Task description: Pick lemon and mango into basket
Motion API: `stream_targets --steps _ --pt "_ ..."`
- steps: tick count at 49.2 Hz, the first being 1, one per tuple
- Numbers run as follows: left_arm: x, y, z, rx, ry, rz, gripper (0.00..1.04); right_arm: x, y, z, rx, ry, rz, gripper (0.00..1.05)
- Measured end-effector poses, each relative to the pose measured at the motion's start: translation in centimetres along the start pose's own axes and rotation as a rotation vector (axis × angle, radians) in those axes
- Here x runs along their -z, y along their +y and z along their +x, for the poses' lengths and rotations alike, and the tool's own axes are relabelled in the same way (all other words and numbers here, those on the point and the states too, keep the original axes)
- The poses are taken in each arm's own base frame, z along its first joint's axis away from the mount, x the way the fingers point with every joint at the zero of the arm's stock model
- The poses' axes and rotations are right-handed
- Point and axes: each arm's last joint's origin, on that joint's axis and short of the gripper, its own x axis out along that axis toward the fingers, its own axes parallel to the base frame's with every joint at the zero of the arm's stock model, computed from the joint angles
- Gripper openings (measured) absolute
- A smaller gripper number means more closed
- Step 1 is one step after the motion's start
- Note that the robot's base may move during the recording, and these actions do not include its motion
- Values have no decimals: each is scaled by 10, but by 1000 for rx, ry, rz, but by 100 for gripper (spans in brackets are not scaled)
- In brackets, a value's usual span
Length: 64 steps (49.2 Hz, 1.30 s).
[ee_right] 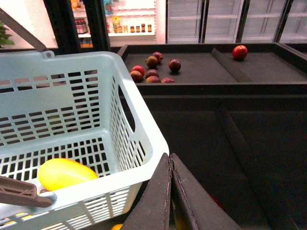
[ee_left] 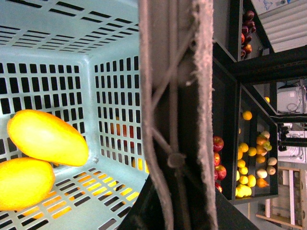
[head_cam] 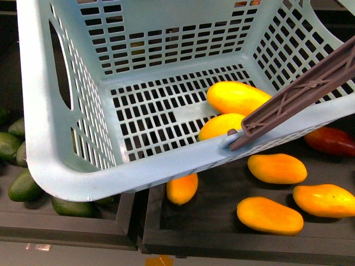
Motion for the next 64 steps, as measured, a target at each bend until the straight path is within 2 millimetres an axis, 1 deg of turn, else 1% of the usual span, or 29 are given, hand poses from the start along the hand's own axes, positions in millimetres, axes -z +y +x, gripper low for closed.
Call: stream_targets --steps 30,35,45,47,49,50,56,64 --pt "0 0 0 0 0 -1 5 0 0 -13 0 0 0 2" --pt "0 0 0 0 0 0 5 5 0 -21 1 33 0 2" --pt "0 0 0 0 0 2 5 3 0 -24 0 6 0 2" --pt "0 0 0 0 1 0 5 3 0 -24 0 5 -2 6" --pt "0 0 0 0 1 -1 5 3 0 -24 0 5 -2 13" --pt "0 0 0 0 1 -1 5 3 0 -24 0 5 -2 15" --pt "0 0 0 -1 -1 1 5 3 0 -25 0 4 -2 41" --pt "0 0 0 0 0 0 5 3 0 -25 0 4 -2 65"
